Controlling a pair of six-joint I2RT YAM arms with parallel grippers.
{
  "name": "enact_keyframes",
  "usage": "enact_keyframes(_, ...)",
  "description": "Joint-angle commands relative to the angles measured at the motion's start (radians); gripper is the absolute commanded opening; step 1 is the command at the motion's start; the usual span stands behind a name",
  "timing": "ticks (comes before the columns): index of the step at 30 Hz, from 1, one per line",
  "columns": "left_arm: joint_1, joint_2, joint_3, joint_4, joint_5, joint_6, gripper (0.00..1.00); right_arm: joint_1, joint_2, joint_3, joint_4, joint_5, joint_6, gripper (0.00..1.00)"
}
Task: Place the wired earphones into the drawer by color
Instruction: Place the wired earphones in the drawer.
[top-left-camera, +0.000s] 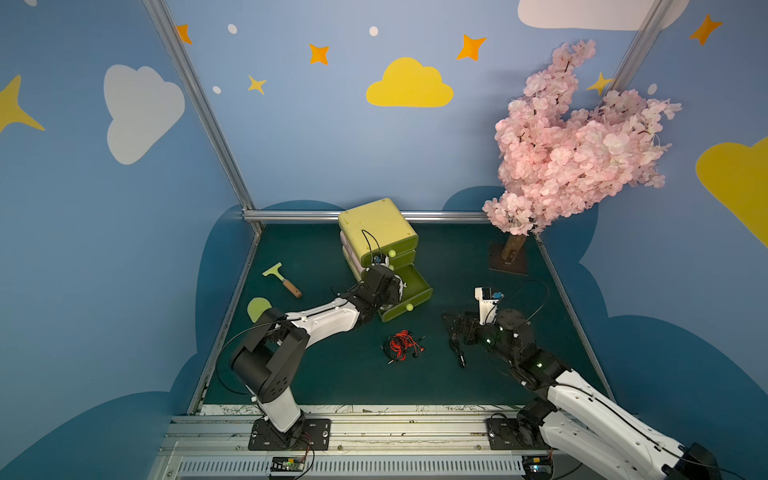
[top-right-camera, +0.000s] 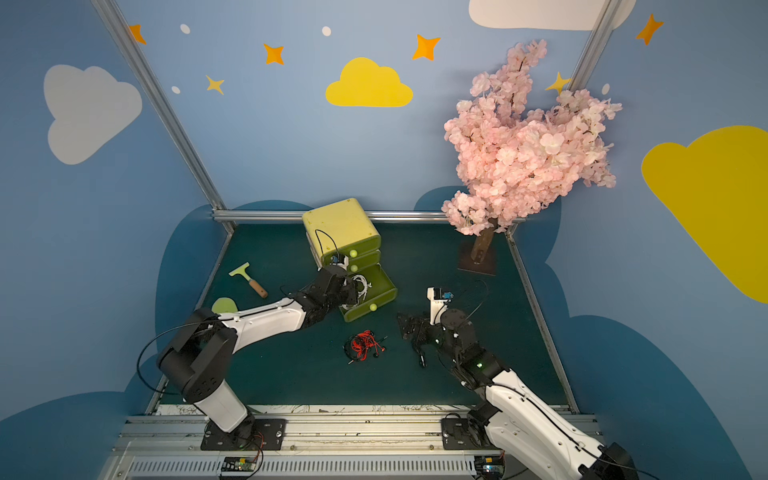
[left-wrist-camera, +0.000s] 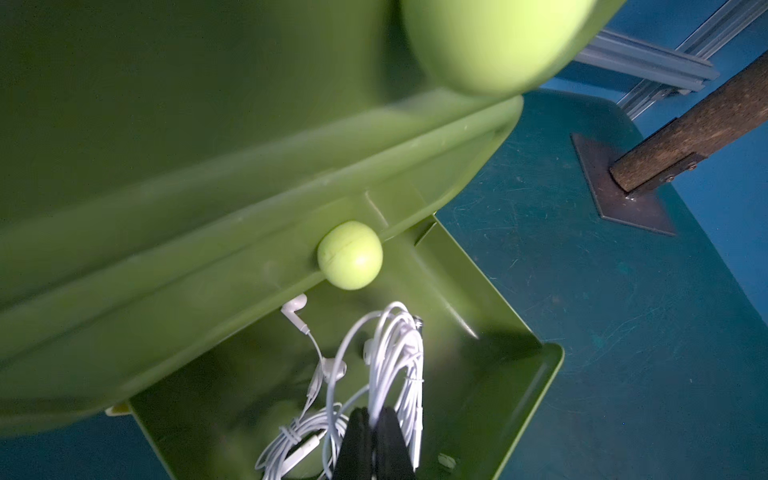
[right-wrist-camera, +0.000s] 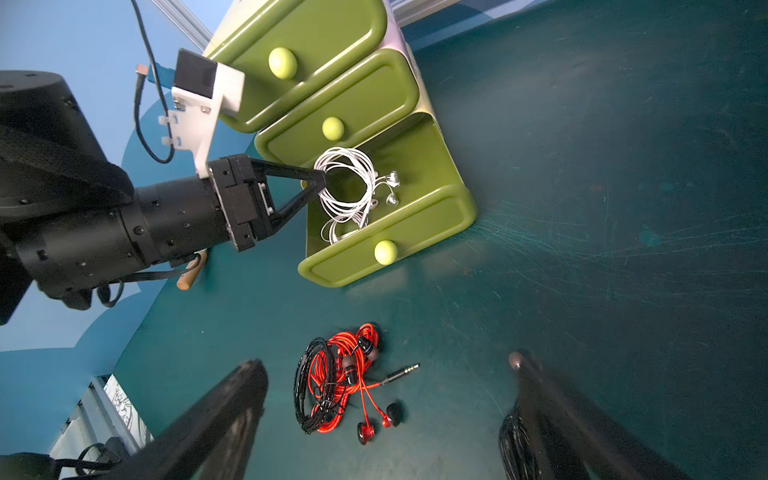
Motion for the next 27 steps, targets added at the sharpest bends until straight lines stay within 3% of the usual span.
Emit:
enact_keyframes(1,-0.001,0.013,0.023,0.022,-0.014,0.001,0.07,-0.005,-0.016,-0.003,-0.002,0.006,-0.014,0.98)
enact_keyframes(3,-0.001,0.012,0.025,0.013,-0.011,-0.005,0.19,-0.005,-0.016,-0.003,-0.003,0.007,-0.014,0.98)
enact_keyframes(4,-0.001,0.009,0.030,0.001,-0.010,-0.012,0.30,-0.005,-0.016,-0.003,-0.003,0.007,-0.014,0.98)
enact_keyframes(7,-0.001,-0.009,0.037,-0.029,-0.003,-0.027,0.45,-0.005,-0.014,-0.002,-0.003,0.004,-0.014,0.98)
enact_keyframes(20,0.001,-0.230,0.043,-0.235,0.027,-0.056,0.76,-0.006,0.073,0.039,-0.006,-0.062,-0.032,0.98)
enact_keyframes(27,0.076,-0.378,0.075,-0.401,0.176,-0.060,0.93,-0.006,0.156,0.088,-0.013,-0.146,-0.045,0.98)
